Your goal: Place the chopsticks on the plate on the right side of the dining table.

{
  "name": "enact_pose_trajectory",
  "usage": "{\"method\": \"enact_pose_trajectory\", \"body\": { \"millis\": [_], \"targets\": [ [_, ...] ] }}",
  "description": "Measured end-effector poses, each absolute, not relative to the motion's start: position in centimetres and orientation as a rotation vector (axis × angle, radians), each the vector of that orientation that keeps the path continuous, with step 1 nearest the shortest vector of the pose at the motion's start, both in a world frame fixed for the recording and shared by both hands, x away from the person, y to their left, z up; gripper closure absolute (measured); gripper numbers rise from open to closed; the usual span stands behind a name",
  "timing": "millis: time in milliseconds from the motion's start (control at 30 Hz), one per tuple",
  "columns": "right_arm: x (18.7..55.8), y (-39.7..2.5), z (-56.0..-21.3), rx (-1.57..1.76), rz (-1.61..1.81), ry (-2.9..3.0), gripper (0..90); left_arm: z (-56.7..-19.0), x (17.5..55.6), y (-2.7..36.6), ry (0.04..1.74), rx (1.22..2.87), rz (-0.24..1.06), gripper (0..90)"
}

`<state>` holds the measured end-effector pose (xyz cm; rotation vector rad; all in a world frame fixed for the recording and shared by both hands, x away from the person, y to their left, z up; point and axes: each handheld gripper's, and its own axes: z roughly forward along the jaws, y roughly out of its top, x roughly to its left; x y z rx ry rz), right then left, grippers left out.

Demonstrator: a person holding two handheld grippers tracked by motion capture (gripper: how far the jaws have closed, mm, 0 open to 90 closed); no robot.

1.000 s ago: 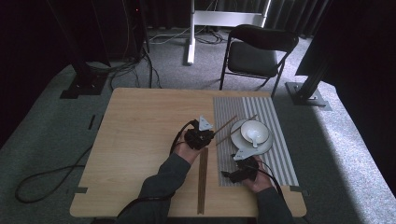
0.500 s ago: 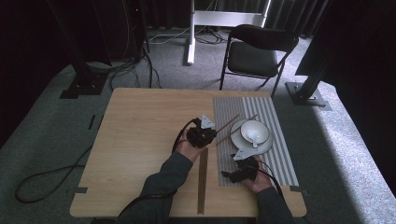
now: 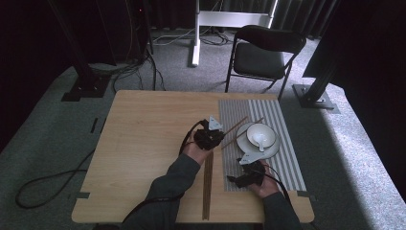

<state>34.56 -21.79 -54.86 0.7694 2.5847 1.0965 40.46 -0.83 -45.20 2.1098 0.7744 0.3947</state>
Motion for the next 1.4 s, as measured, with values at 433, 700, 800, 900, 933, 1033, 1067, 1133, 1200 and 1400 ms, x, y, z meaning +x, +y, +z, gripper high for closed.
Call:
{"method": "enact_pose_trajectory", "body": {
  "millis": [433,700,800,900,933,1033,1067,1133,1200,1400],
  "targets": [
    [34.6,-21.8,-54.9,0.77,1.097,2.585,11.9,-45.4,40.9,-1.2,0.771,2.112,0.387,84.9],
    [34.5,-21.8,-54.9,0.771,1.097,2.585,11.8,-45.6,41.3,-1.6,0.765,2.121,0.382,84.9],
    [34.5,-21.8,-54.9,0.772,1.097,2.586,11.8,-45.6,41.4,-1.7,0.763,2.122,0.381,84.8],
    [34.5,-21.8,-54.9,0.772,1.097,2.585,11.9,-45.6,41.5,-1.9,0.761,2.125,0.38,84.8],
    [34.5,-21.8,-54.9,0.772,1.097,2.585,11.8,-45.7,41.6,-1.9,0.761,2.126,0.38,84.9],
    [34.5,-21.8,-54.9,0.772,1.097,2.585,11.8,-45.7,41.7,-2.0,0.761,2.125,0.379,84.8],
    [34.5,-21.8,-54.9,0.772,1.097,2.585,11.8,-45.7,41.8,-2.0,0.761,2.125,0.377,84.8],
    [34.5,-21.8,-54.9,0.772,1.097,2.585,11.8,-45.7,41.9,-2.1,0.759,2.126,0.376,84.9],
    [34.5,-21.8,-54.9,0.772,1.097,2.585,11.8,-45.8,42.0,-2.2,0.754,2.135,0.377,84.8],
    [34.5,-21.8,-54.8,0.774,1.094,2.586,11.9,-45.8,42.5,-2.5,0.751,2.139,0.376,84.8]
  ]
}}
